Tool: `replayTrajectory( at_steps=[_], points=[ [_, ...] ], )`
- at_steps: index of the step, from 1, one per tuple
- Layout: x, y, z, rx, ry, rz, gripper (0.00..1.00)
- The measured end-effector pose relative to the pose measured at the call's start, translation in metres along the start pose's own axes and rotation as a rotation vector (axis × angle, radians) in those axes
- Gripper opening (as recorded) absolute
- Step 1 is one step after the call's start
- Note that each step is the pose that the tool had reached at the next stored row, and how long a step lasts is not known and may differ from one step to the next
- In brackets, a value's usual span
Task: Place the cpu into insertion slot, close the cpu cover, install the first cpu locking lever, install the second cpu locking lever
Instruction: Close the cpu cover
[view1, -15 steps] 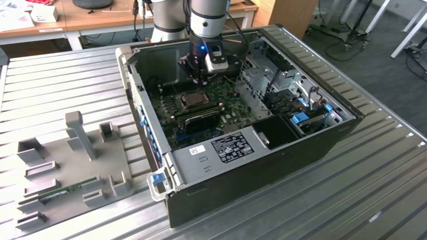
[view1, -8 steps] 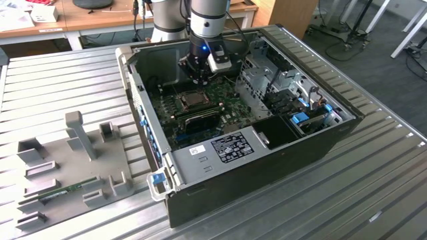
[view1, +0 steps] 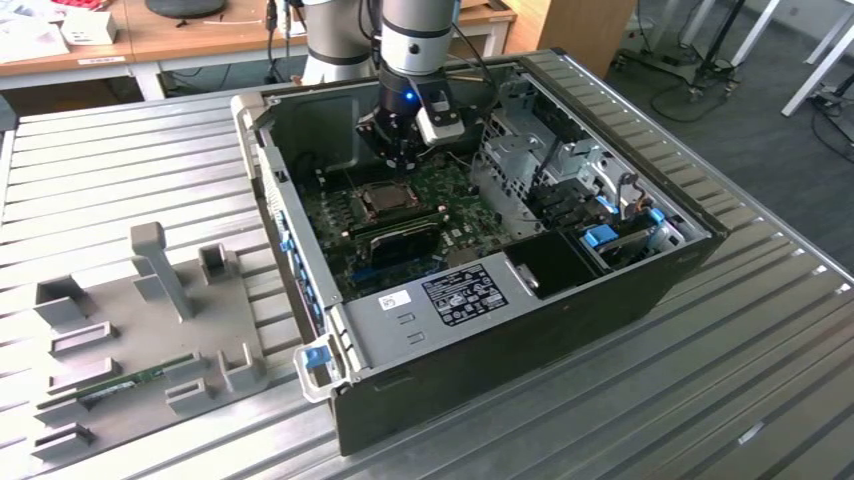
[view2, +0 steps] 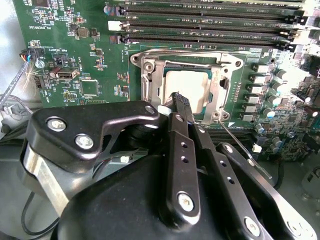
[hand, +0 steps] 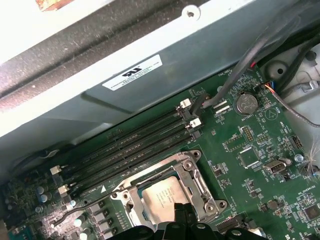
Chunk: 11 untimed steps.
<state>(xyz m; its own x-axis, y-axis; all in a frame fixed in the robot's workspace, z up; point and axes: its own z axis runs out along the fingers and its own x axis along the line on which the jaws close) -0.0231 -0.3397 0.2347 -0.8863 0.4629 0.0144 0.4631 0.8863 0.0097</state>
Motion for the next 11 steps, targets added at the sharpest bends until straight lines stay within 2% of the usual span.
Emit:
replayTrajectory(
  at_steps=[8, 11],
  points=[
    [0.0000, 0.0000, 0.0000, 0.0001, 0.0000, -0.001, 0.10],
    [0.0000, 0.0000, 0.0000, 0.0003, 0.0001, -0.017, 0.10]
  ],
)
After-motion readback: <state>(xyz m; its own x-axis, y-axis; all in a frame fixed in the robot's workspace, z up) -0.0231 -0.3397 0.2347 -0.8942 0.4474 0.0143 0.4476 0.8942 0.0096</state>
